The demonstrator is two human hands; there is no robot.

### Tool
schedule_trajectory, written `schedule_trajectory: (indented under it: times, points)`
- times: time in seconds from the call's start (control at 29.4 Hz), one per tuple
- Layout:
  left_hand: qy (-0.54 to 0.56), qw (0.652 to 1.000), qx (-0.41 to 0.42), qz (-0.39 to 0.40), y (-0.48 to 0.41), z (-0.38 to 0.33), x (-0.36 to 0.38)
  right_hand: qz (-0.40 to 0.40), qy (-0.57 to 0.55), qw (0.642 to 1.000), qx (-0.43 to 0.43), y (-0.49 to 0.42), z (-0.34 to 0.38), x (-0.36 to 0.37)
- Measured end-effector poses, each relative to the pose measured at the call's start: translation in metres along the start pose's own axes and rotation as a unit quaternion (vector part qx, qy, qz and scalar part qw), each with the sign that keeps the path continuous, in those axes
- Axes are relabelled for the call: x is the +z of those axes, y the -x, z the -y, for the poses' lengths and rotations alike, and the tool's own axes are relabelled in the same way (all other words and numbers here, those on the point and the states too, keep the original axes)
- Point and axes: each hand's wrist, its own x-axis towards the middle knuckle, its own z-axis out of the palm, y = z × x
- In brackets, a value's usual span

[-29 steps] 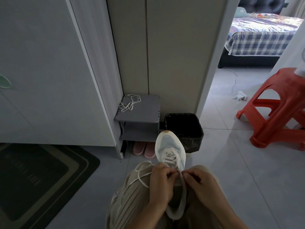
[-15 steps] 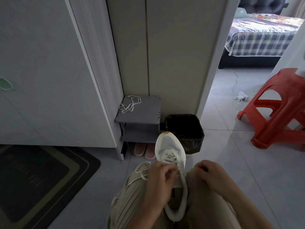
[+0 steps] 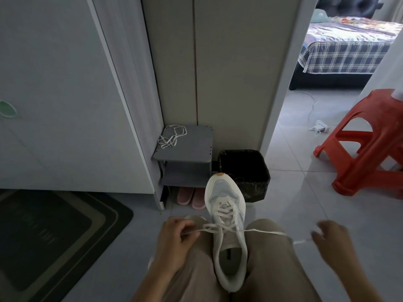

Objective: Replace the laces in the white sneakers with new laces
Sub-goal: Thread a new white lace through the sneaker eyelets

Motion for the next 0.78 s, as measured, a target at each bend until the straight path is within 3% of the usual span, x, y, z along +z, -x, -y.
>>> schedule_trajectory:
  times: [0.07, 0.14, 0.2, 0.27, 0.37, 0.58, 0.68, 0.78]
  points:
    - [-0.060, 0.997, 0.034, 0.018, -0.003, -0.008, 0.004, -0.015, -0.009, 0.982, -0.186, 0.019, 0.049, 0.006]
    - [-0.105, 0.992, 0.039, 0.057, -0.005, -0.018, 0.004, 0.073, 0.022, 0.936, -0.344, 0.040, 0.093, 0.009]
    - [-0.063, 0.995, 0.031, 0.070, -0.006, -0.025, 0.002, 0.212, 0.013, 0.920, -0.329, 0.052, 0.116, 0.010]
    - [0.024, 0.997, 0.002, 0.068, -0.008, -0.027, -0.002, 0.251, -0.011, 0.925, -0.287, 0.049, 0.116, 0.009]
    - [0.084, 0.993, -0.039, 0.067, -0.007, -0.029, -0.007, 0.259, -0.036, 0.934, -0.245, 0.044, 0.111, -0.002]
    - [0.072, 0.995, -0.031, 0.064, 0.001, -0.024, -0.007, 0.172, -0.074, 0.959, -0.215, 0.026, 0.062, -0.041]
    - [0.045, 0.997, -0.025, 0.060, -0.005, -0.029, -0.006, 0.170, -0.061, 0.967, -0.177, 0.022, 0.037, -0.055]
    - [0.094, 0.985, -0.093, 0.109, -0.015, -0.040, -0.006, 0.222, -0.031, 0.955, -0.192, 0.024, 0.047, -0.046]
